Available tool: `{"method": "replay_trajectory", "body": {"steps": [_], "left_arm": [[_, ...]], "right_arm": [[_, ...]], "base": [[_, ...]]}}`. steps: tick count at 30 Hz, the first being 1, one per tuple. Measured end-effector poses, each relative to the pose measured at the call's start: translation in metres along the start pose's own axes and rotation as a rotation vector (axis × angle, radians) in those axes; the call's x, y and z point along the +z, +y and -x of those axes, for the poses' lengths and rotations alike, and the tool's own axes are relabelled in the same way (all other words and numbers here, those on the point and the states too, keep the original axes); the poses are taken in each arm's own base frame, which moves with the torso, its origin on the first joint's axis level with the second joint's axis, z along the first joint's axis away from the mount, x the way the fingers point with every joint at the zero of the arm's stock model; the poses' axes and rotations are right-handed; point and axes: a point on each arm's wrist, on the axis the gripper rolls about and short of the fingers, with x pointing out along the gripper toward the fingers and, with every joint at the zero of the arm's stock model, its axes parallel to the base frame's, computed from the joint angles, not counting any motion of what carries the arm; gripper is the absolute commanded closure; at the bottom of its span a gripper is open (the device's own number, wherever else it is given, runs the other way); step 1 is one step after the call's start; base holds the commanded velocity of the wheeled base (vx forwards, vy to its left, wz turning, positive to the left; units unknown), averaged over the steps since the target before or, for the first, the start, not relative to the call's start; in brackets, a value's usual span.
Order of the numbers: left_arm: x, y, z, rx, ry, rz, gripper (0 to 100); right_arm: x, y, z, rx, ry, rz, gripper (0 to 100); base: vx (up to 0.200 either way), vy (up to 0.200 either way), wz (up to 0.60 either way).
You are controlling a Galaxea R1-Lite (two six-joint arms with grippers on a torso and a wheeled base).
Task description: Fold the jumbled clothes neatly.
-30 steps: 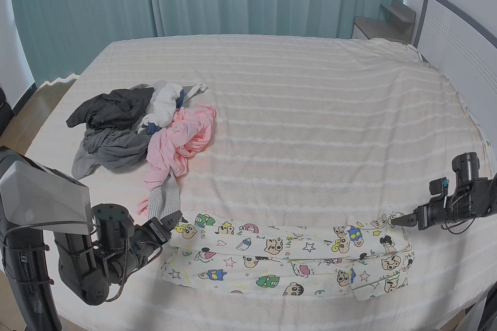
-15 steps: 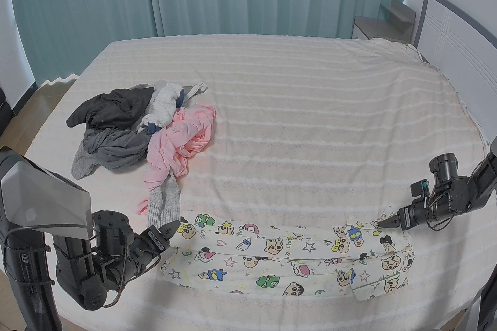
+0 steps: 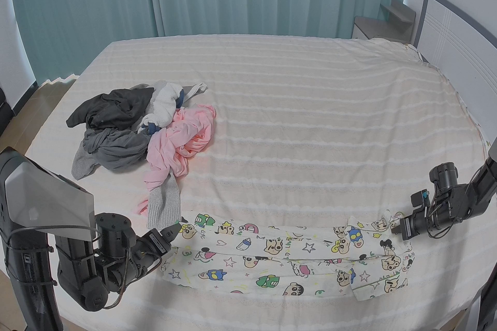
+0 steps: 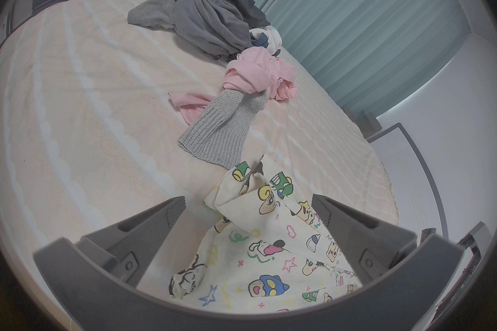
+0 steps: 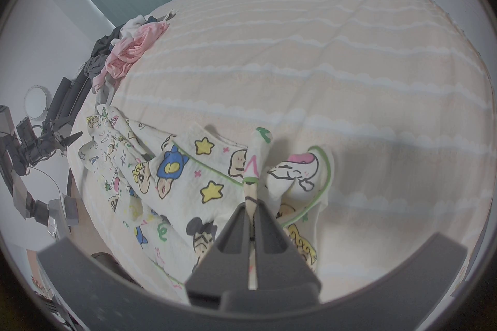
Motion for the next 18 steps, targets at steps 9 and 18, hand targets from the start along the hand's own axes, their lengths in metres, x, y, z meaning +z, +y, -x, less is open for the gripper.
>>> {"method": "replay_trajectory", "body": {"steps": [9, 18], "left_arm": [[-0.001, 0.001, 0.000, 0.006, 0.005, -0.001, 0], [-0.002, 0.001, -0.001, 0.007, 0.007, -0.002, 0]], "right_arm": [[-0.016, -0.009, 0.011, -0.031, 0.022, -0.045, 100], [-0.022, -0.016, 0.012, -0.048, 0.032, -0.069, 100]], "base": [[0.000, 0.000, 0.00], [0.000, 0.000, 0.00]]}}
